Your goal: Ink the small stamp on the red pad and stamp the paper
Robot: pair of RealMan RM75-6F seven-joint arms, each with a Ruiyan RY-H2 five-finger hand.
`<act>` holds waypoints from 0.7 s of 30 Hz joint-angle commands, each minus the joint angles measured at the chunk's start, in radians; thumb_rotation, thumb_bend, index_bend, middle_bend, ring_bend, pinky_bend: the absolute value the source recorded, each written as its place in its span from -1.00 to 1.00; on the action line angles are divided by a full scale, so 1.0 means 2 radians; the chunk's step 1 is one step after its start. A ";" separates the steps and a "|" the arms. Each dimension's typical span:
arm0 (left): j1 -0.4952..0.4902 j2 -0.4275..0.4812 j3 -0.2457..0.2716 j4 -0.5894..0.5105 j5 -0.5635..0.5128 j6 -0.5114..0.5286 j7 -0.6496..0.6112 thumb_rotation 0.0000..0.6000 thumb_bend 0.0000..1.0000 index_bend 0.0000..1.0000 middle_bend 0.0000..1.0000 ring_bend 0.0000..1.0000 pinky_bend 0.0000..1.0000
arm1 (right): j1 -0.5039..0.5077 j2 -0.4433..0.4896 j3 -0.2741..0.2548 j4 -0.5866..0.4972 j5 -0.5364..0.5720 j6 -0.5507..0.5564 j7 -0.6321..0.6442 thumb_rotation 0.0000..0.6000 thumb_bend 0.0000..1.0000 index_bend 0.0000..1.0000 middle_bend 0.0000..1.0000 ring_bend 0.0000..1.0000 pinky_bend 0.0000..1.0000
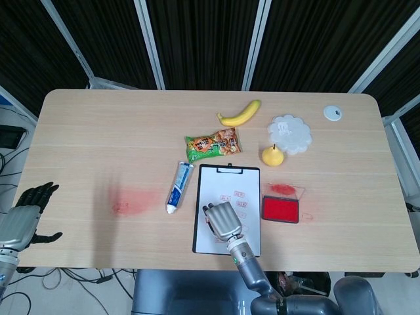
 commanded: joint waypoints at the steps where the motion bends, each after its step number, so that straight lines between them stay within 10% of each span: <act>1: 0.000 0.000 0.000 0.000 -0.001 0.000 -0.001 1.00 -0.97 -1.00 -1.00 -1.00 -1.00 | -0.001 -0.002 0.000 0.003 0.000 -0.001 0.001 1.00 0.62 0.85 0.72 0.76 0.79; 21: -0.001 0.000 0.000 0.000 -0.002 -0.001 -0.002 1.00 -0.97 -1.00 -1.00 -1.00 -1.00 | -0.007 -0.003 -0.003 0.007 0.000 -0.004 -0.001 1.00 0.60 0.86 0.74 0.77 0.79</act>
